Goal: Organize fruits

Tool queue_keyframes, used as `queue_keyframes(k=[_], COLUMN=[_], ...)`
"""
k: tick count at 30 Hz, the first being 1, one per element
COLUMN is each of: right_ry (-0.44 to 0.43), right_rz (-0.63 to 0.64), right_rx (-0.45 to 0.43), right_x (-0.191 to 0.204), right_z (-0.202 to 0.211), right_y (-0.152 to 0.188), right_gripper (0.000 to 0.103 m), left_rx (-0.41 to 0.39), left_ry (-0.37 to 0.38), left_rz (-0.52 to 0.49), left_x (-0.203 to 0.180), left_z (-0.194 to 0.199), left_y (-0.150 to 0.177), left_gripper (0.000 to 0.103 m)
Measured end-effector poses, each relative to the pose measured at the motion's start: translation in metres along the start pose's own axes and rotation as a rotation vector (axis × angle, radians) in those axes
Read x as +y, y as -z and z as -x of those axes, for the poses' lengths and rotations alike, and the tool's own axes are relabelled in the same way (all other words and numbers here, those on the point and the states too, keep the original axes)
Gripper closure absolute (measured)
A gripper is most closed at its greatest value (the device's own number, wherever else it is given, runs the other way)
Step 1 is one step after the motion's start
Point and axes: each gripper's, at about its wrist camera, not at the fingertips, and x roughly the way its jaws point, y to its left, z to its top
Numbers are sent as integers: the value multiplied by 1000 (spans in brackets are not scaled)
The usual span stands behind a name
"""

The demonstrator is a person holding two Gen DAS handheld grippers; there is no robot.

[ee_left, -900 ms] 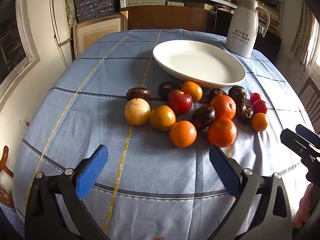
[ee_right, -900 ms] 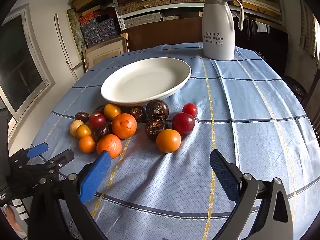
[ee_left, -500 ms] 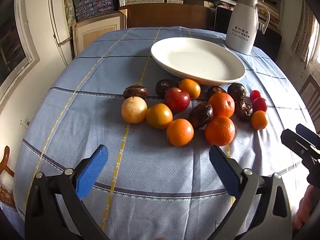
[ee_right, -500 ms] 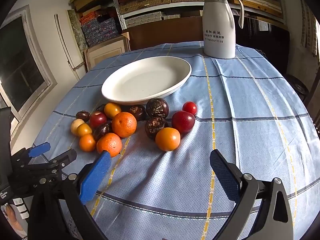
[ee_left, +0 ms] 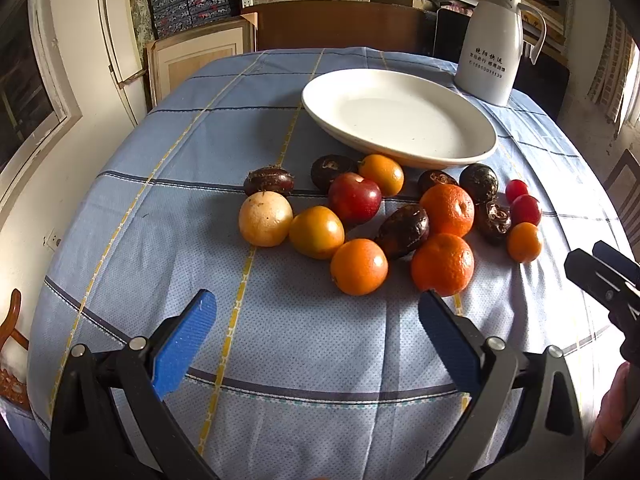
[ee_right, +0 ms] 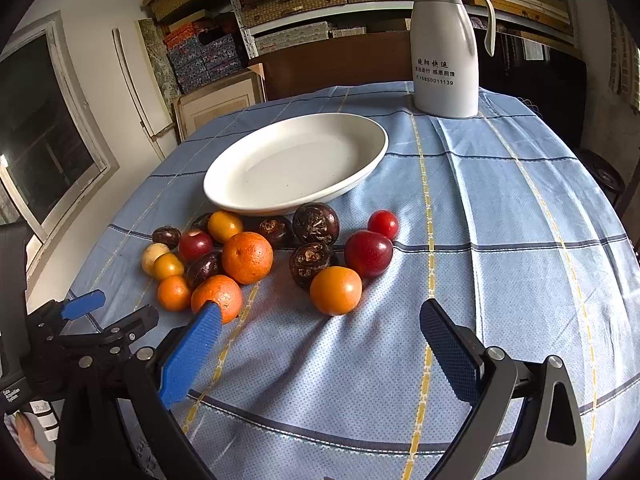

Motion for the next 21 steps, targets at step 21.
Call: queue_keyframes(k=[21], right_ry=[-17], right_rz=[-14], right_rx=[-4], right_x=[-2], right_z=[4], right_y=[0], right_gripper=[3], left_rx=[5], left_ry=[0], left_rz=[1], left_x=[3], left_z=[1], left_y=[2], left_gripper=[4])
